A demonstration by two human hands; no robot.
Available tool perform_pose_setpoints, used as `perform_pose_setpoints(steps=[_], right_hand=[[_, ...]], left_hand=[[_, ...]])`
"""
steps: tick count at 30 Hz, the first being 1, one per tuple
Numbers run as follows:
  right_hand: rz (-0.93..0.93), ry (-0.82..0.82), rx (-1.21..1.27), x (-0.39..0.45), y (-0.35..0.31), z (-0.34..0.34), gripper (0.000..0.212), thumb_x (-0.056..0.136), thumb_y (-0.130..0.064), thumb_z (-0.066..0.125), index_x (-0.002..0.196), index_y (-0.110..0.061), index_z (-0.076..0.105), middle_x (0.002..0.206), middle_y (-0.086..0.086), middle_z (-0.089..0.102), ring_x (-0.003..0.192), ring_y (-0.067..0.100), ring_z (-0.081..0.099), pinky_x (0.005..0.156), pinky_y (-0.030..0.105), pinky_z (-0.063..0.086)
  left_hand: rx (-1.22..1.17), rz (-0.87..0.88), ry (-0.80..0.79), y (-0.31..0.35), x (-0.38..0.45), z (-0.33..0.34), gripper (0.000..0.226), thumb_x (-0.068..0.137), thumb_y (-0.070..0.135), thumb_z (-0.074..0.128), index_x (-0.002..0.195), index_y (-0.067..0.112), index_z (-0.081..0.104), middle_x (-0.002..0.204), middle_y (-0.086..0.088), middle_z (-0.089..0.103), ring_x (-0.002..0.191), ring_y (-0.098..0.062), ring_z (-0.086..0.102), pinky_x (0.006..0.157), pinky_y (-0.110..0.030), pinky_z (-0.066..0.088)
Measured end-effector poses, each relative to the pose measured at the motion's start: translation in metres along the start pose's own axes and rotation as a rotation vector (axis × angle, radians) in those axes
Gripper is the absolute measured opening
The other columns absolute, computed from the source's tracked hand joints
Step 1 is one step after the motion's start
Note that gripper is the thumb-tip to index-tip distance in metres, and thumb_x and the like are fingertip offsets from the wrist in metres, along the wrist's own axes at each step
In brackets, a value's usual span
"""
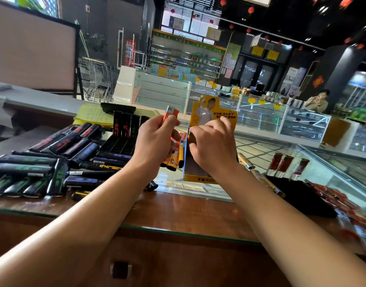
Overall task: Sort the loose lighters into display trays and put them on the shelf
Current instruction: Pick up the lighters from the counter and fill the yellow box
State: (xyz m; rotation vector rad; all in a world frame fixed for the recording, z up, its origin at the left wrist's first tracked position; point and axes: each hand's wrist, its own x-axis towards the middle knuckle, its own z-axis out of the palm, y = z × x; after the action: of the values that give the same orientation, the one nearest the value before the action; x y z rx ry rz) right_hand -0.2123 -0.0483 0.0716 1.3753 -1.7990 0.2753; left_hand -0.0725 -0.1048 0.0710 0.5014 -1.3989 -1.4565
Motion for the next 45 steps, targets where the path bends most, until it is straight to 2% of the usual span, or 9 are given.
perform_pose_setpoints(steps=[5,18,20,25,29,32,35,38,45], right_hand=[[0.011,-0.321,-0.036,0.001,0.010,-0.014,0.054,0.087,-0.043,0.059,0.139,-0.033,0.045,0.138,-0.003,0.054,0.131,0.029,0.036,0.115,0.052,0.011],[0.040,-0.272,-0.022,-0.001,0.009,-0.015,0.062,0.087,-0.050,0.057,0.144,-0.028,0.041,0.141,-0.002,0.051,0.137,0.030,0.033,0.117,0.053,0.011],[0.061,-0.135,0.114,-0.002,0.014,-0.018,0.055,0.088,-0.041,0.057,0.140,-0.026,0.050,0.134,-0.002,0.059,0.131,0.028,0.041,0.114,0.048,0.023],[0.185,0.085,0.881,-0.001,0.017,-0.036,0.035,0.091,-0.024,0.058,0.125,-0.022,0.065,0.108,-0.006,0.071,0.099,0.009,0.061,0.081,0.021,0.049],[0.166,0.086,0.980,-0.001,0.013,-0.040,0.028,0.089,-0.021,0.065,0.117,-0.021,0.070,0.099,-0.010,0.071,0.087,0.005,0.066,0.076,0.018,0.053],[0.230,0.112,1.043,0.000,0.015,-0.041,0.022,0.087,-0.015,0.070,0.110,-0.017,0.071,0.095,-0.004,0.072,0.080,0.008,0.066,0.072,0.020,0.054],[0.286,0.162,1.044,0.003,0.024,-0.044,0.018,0.086,-0.013,0.070,0.102,-0.020,0.070,0.090,-0.006,0.071,0.078,0.013,0.066,0.071,0.028,0.056],[0.293,0.196,0.945,0.003,0.029,-0.044,0.018,0.085,-0.015,0.070,0.096,-0.028,0.066,0.085,-0.016,0.067,0.075,0.004,0.062,0.068,0.024,0.054],[0.213,0.120,0.544,-0.002,0.030,-0.031,0.016,0.088,-0.021,0.065,0.104,-0.023,0.068,0.093,-0.002,0.069,0.094,0.019,0.052,0.073,0.031,0.041]], left_hand=[[0.008,0.002,-0.007,0.001,-0.002,0.000,0.024,0.100,0.023,0.050,0.087,0.011,0.066,0.062,-0.002,0.060,0.045,-0.014,0.042,0.043,-0.023,0.030],[0.109,0.039,-0.052,0.001,-0.006,0.001,0.017,0.098,0.018,0.052,0.092,0.011,0.067,0.070,-0.006,0.065,0.048,-0.013,0.046,0.045,-0.025,0.035],[0.192,0.063,-0.084,-0.001,-0.007,0.003,0.014,0.089,0.012,0.054,0.092,0.016,0.067,0.075,-0.003,0.069,0.053,-0.014,0.051,0.052,-0.031,0.041],[0.289,0.101,-0.155,-0.004,-0.008,0.007,0.018,0.090,0.004,0.058,0.102,0.017,0.060,0.086,0.000,0.076,0.057,-0.012,0.060,0.065,-0.033,0.047],[0.351,0.161,-0.181,-0.002,-0.011,0.008,0.014,0.091,0.005,0.062,0.097,0.017,0.062,0.071,0.001,0.072,0.055,-0.013,0.061,0.062,-0.038,0.053],[0.393,0.195,-0.167,-0.004,-0.011,0.006,0.012,0.089,0.013,0.066,0.096,0.023,0.065,0.077,0.000,0.071,0.065,-0.020,0.069,0.068,-0.048,0.059],[0.555,0.264,-0.123,-0.004,-0.014,0.008,0.019,0.088,0.023,0.068,0.107,0.028,0.067,0.091,0.011,0.072,0.086,-0.007,0.069,0.083,-0.036,0.057],[0.756,0.406,-0.090,-0.004,-0.019,0.011,0.040,0.089,0.025,0.067,0.129,0.021,0.061,0.114,0.005,0.070,0.102,-0.015,0.064,0.091,-0.030,0.049],[1.162,0.569,-0.131,-0.006,-0.021,0.009,0.074,0.089,0.049,0.061,0.152,0.021,0.034,0.161,-0.002,0.028,0.151,-0.023,0.016,0.122,-0.042,0.016]])
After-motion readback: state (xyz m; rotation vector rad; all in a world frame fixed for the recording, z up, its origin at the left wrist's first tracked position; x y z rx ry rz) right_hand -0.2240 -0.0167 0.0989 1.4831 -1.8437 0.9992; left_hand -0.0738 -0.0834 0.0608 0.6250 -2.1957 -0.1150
